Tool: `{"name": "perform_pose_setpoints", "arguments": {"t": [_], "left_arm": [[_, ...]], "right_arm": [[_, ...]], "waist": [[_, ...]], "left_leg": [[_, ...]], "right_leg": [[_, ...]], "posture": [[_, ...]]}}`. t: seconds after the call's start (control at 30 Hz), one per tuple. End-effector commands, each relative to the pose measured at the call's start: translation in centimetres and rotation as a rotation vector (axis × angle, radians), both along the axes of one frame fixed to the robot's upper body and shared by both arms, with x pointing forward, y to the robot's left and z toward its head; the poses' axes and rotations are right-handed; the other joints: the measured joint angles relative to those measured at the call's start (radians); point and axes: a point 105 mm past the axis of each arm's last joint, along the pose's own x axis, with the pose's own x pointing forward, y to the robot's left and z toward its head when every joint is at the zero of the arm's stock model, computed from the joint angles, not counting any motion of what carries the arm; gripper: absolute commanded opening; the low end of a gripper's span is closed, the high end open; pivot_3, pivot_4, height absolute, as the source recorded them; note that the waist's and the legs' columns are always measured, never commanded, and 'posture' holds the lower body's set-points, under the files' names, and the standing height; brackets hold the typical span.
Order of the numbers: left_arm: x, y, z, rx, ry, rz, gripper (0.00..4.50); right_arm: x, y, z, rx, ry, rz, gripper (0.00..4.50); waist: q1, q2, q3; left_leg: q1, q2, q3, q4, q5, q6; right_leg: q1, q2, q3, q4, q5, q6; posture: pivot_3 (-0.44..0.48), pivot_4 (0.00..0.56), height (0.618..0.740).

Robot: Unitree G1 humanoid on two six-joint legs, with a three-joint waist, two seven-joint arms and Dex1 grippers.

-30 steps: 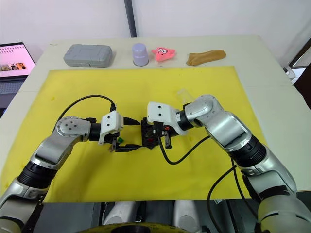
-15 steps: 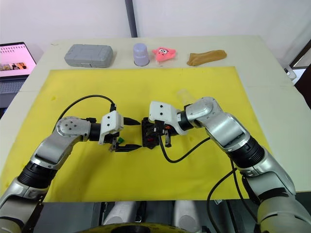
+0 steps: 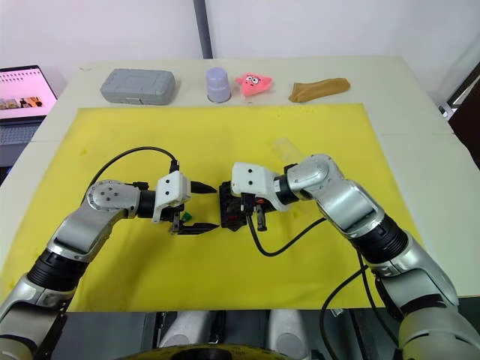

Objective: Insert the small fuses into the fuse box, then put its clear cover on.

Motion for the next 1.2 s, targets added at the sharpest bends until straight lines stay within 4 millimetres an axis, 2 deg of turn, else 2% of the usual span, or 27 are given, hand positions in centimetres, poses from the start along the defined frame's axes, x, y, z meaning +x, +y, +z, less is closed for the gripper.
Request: {"name": "perform_pose_setpoints", "arguments": {"t": [0.03,0.27,0.37,0.53,0.67,0.83,0.97,1.1,1.2], "left_arm": [[0.1,0.0,1.0,-0.003,-0.046,-0.003,4.50],[0.2,0.0,1.1,-0.005,-0.047,0.001,4.50],[0.2,0.1,1.1,-0.005,-0.048,0.002,4.50],[0.3,0.1,1.5,-0.017,-0.048,0.001,4.50],[0.0,0.2,2.3,-0.041,-0.040,-0.014,4.50],[-0.4,1.1,4.3,-0.089,-0.022,-0.014,4.50],[-0.8,3.5,6.0,-0.082,-0.007,0.023,4.50],[-1.7,7.4,6.6,-0.015,0.040,0.096,4.50],[-2.3,10.3,6.7,0.034,0.076,0.174,4.50]], "right_arm": [[0.3,-1.6,-2.7,-0.093,0.056,-0.064,0.03],[0.7,-2.6,-3.8,-0.163,0.046,-0.081,0.03],[0.6,-2.5,-3.6,-0.159,0.049,-0.076,0.03],[0.9,-1.2,-0.8,-0.034,0.043,-0.070,0.03],[1.1,-0.3,2.7,0.100,0.027,-0.068,0.03],[1.1,-0.6,6.2,0.203,0.013,-0.082,0.03],[0.8,-2.7,6.8,0.152,-0.057,-0.093,0.03],[0.5,-5.9,6.4,0.061,-0.116,-0.121,0.03],[0.3,-8.2,6.5,0.021,-0.128,-0.157,0.80]], "waist": [[0.000,0.000,0.000],[0.001,-0.001,-0.002],[0.002,-0.003,-0.003],[0.002,-0.003,-0.003],[0.000,-0.003,-0.003],[-0.002,-0.002,-0.003],[-0.001,-0.002,-0.002],[-0.003,-0.002,-0.002],[-0.003,-0.001,-0.001]], "left_leg": [[0.000,0.000,0.000,0.000,0.000,0.000],[0.001,0.000,0.000,0.000,0.000,0.000],[0.002,0.000,0.000,0.000,0.000,0.000],[0.002,0.000,-0.001,0.000,0.000,0.000],[0.000,0.000,-0.001,0.000,0.000,0.000],[-0.002,0.000,-0.001,0.000,0.000,0.000],[-0.002,0.000,-0.001,0.000,0.000,0.000],[-0.002,0.000,0.000,-0.001,0.000,0.000],[-0.002,0.001,0.000,-0.002,0.000,0.000]], "right_leg": [[0.000,0.000,0.000,0.000,0.000,0.000],[0.001,0.000,0.000,0.000,0.000,0.000],[0.002,0.000,0.000,0.000,0.000,0.000],[0.002,0.000,0.000,-0.001,0.000,0.000],[0.001,0.000,0.000,-0.001,0.000,0.000],[-0.002,0.000,0.000,0.000,0.000,0.000],[-0.002,0.000,0.000,0.000,0.000,0.000],[-0.002,0.000,0.000,-0.001,0.000,0.000],[-0.003,0.000,0.000,-0.001,0.000,0.000]], "posture": [[0.000,0.150,0.740],[0.000,0.150,0.740],[0.000,0.150,0.740],[0.000,0.150,0.740],[0.000,0.150,0.740],[0.000,0.150,0.740],[0.000,0.150,0.740],[0.000,0.150,0.740],[0.000,0.150,0.740]]}}
